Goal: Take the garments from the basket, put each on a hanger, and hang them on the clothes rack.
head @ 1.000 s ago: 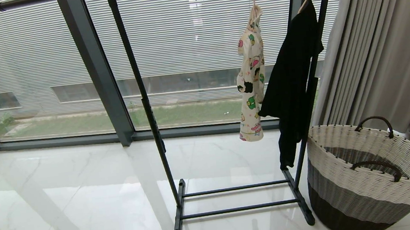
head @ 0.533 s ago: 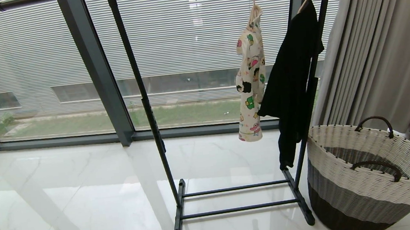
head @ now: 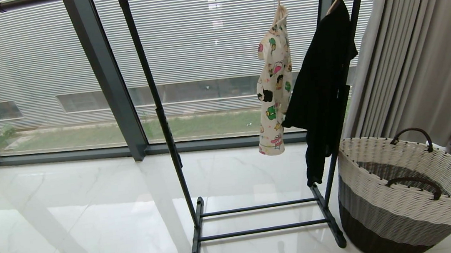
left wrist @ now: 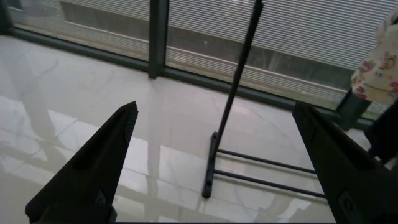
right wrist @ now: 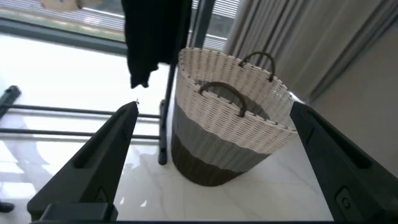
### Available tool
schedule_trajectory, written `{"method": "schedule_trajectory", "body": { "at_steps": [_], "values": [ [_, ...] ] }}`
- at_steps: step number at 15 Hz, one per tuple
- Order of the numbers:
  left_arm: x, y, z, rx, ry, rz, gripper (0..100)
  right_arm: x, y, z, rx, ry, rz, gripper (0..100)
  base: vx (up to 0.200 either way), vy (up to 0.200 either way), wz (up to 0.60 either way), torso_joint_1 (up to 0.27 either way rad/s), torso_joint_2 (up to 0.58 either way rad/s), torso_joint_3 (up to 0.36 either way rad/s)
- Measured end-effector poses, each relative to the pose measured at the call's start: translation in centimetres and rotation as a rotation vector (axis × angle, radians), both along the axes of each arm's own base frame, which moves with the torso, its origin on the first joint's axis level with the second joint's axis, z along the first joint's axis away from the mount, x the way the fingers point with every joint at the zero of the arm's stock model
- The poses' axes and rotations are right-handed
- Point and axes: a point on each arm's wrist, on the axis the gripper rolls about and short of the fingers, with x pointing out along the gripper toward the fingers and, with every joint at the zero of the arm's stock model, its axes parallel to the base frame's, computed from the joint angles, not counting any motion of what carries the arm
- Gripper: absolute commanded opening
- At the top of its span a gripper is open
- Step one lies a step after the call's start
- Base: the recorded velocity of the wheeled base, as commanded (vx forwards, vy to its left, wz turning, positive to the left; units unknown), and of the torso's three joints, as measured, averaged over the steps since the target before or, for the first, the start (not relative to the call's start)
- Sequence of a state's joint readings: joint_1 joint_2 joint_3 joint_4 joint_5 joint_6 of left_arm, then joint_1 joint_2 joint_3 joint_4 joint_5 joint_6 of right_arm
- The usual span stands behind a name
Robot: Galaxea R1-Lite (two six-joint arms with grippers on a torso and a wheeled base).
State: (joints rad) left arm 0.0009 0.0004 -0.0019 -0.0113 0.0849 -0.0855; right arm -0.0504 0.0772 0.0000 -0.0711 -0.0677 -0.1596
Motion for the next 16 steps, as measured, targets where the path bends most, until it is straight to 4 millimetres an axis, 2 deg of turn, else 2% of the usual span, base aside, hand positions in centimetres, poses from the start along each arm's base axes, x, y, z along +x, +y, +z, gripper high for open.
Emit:
{"method": "schedule_trajectory", "body": {
  "at_steps": [5, 9, 13, 16],
  "values": [
    [0.0, -0.01, -0.05, -0.036, 0.001, -0.003, 100, 0.0, -0.05, -0.15, 0.097, 0.003, -0.023, 100, 0.0, 0.0, 0.0, 0.0, 0.0, 0.0],
    [0.0, -0.01, -0.05, -0.037, 0.001, -0.002, 100, -0.07, -0.39, -0.11, 0.097, -0.008, -0.176, 100, 0.0, 0.0, 0.0, 0.0, 0.0, 0.0],
    [0.0, -0.01, -0.05, -0.037, 0.001, -0.002, 100, -0.1, -0.17, -0.21, 0.107, -0.005, -0.045, 100, 0.0, 0.0, 0.0, 0.0, 0.0, 0.0],
    [0.0, 0.0, -0.05, -0.037, 0.001, -0.003, 100, -0.39, -0.2, -0.29, 0.104, -0.039, -0.021, 100, 0.0, 0.0, 0.0, 0.0, 0.0, 0.0]
  ]
}}
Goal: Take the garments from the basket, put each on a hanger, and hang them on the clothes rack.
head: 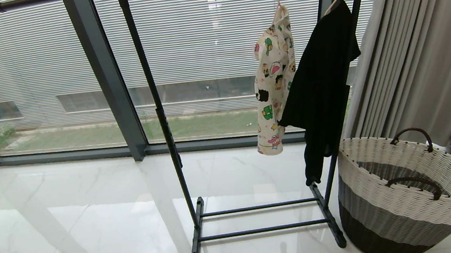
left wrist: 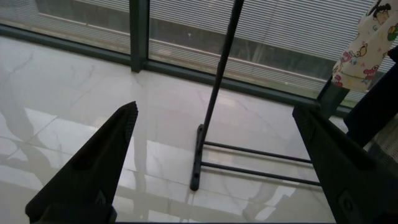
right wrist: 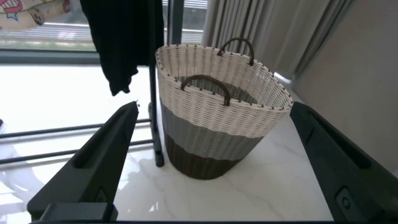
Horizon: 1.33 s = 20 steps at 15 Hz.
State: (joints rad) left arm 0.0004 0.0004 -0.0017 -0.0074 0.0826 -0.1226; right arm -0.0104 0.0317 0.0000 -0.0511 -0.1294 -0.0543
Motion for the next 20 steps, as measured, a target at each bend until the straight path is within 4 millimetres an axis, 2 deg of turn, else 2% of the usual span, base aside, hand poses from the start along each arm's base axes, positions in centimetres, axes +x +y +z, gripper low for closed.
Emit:
{"method": "schedule_trajectory", "body": {
  "at_steps": [3, 9, 12, 15, 20],
  "values": [
    [0.0, 0.0, 0.0, 0.0, 0.0, 0.001, 100, -0.18, -0.02, -0.04, -0.005, -0.022, 0.009, 100, 0.0, 0.0, 0.0, 0.0, 0.0, 0.0],
    [0.0, 0.0, 0.0, 0.0, 0.0, 0.0, 100, -0.23, -0.03, -0.03, 0.17, -0.054, 0.014, 100, 0.0, 0.0, 0.0, 0.0, 0.0, 0.0],
    [0.0, 0.0, 0.0, 0.0, 0.0, 0.0, 100, -0.23, 0.0, -0.02, 0.147, -0.053, 0.024, 100, 0.0, 0.0, 0.0, 0.0, 0.0, 0.0],
    [0.0, 0.0, 0.0, 0.0, 0.0, 0.001, 100, -0.2, 0.21, -0.38, 0.035, 0.0, 0.115, 100, 0.0, 0.0, 0.0, 0.0, 0.0, 0.0],
    [0.0, 0.0, 0.0, 0.0, 0.0, 0.001, 100, -0.21, 0.24, -0.49, 0.067, 0.006, 0.127, 100, 0.0, 0.0, 0.0, 0.0, 0.0, 0.0]
  ]
}}
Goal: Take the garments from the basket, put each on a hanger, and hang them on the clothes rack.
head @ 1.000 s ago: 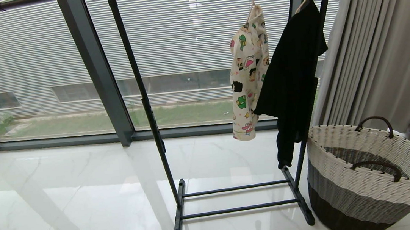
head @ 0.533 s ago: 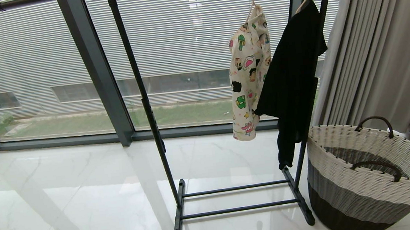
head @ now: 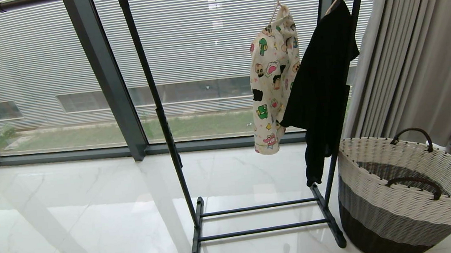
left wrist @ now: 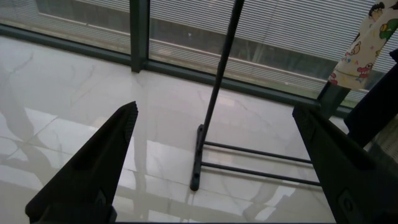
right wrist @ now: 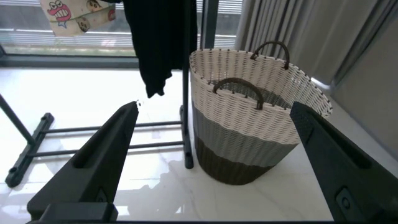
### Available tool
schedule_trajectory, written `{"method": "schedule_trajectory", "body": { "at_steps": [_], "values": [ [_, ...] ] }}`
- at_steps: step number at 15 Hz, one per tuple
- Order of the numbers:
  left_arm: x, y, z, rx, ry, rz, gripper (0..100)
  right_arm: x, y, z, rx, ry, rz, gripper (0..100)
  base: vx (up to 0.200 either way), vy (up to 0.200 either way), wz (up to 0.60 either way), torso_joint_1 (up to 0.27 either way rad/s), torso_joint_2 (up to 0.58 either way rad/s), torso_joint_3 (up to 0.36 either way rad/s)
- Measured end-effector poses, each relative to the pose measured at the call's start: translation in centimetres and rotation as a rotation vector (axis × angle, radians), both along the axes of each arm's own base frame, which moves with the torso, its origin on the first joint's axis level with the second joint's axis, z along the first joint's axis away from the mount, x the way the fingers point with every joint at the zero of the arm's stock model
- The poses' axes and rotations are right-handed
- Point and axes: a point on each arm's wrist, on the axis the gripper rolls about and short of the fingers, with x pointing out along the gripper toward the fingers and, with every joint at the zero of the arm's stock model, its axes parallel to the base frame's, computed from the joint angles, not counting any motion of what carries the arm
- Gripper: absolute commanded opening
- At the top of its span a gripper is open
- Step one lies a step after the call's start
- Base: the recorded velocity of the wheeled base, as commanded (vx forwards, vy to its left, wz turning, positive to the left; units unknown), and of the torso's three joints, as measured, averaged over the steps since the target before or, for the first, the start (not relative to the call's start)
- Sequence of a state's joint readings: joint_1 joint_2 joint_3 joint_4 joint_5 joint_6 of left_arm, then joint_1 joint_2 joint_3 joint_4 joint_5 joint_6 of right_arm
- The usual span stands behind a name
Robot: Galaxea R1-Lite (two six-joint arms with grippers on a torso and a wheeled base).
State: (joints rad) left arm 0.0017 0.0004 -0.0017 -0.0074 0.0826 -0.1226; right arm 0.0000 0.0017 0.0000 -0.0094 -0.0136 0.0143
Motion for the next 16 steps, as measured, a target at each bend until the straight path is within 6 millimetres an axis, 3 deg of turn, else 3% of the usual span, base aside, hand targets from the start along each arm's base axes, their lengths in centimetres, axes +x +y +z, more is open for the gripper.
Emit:
{"method": "schedule_trajectory", "body": {
  "at_steps": [16],
  "values": [
    [0.0, 0.0, -0.02, 0.0, 0.002, 0.004, 100, 0.0, 0.0, -0.02, -0.009, 0.002, 0.0, 100, 0.0, 0.0, 0.0, 0.0, 0.0, 0.0]
  ]
}}
